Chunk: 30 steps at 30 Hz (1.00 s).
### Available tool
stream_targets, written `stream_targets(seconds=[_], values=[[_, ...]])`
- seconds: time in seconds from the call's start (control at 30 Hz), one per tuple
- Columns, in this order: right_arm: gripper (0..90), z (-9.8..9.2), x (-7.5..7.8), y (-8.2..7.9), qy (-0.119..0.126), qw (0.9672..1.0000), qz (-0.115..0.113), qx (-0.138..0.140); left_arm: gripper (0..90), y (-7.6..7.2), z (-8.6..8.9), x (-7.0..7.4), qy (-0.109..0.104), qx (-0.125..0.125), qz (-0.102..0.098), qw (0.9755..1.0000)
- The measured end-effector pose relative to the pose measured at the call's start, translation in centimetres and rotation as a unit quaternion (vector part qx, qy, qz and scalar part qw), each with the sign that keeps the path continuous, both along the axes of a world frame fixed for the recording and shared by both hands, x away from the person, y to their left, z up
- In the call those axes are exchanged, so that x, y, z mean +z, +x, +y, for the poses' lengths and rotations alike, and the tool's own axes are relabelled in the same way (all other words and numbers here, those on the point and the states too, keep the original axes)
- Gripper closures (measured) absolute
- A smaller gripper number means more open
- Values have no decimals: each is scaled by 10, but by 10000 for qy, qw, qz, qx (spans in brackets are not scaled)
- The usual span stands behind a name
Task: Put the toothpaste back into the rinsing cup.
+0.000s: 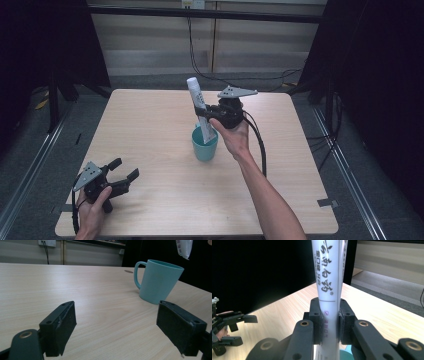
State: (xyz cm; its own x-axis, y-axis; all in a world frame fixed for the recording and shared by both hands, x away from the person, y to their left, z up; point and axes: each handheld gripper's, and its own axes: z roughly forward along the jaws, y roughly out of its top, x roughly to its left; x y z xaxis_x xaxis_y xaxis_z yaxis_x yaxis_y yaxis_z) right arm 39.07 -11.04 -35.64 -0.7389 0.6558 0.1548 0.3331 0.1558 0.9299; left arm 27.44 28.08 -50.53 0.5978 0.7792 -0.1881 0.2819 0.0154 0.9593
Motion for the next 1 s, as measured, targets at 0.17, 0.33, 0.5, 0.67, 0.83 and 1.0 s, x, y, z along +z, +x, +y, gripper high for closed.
stream_targets(seconds=[0.17, 0.33, 0.5, 0.67, 0.83, 1.0], values=[[770, 3, -8, 8, -87, 9999, 113, -4, 159, 0, 0, 0, -18, -8, 4, 10000], [769, 7, -14, 12, -189, 9997, 139, 33, 159, 0, 1, 0, -36, -29, 19, 10000], [769, 6, -16, 15, -206, 9997, 151, -11, 159, 0, 1, 0, -35, -41, 15, 10000], [768, 6, -22, 17, -280, 9994, 183, 3, 159, 0, 0, 0, -60, -26, 22, 10000], [768, 6, -31, 17, -295, 9992, 278, -58, 159, 0, 1, 0, -81, -27, 37, 10000], [767, 5, -37, 16, -350, 9987, 364, -72, 159, -1, 0, 0, -51, -36, 13, 10000]])
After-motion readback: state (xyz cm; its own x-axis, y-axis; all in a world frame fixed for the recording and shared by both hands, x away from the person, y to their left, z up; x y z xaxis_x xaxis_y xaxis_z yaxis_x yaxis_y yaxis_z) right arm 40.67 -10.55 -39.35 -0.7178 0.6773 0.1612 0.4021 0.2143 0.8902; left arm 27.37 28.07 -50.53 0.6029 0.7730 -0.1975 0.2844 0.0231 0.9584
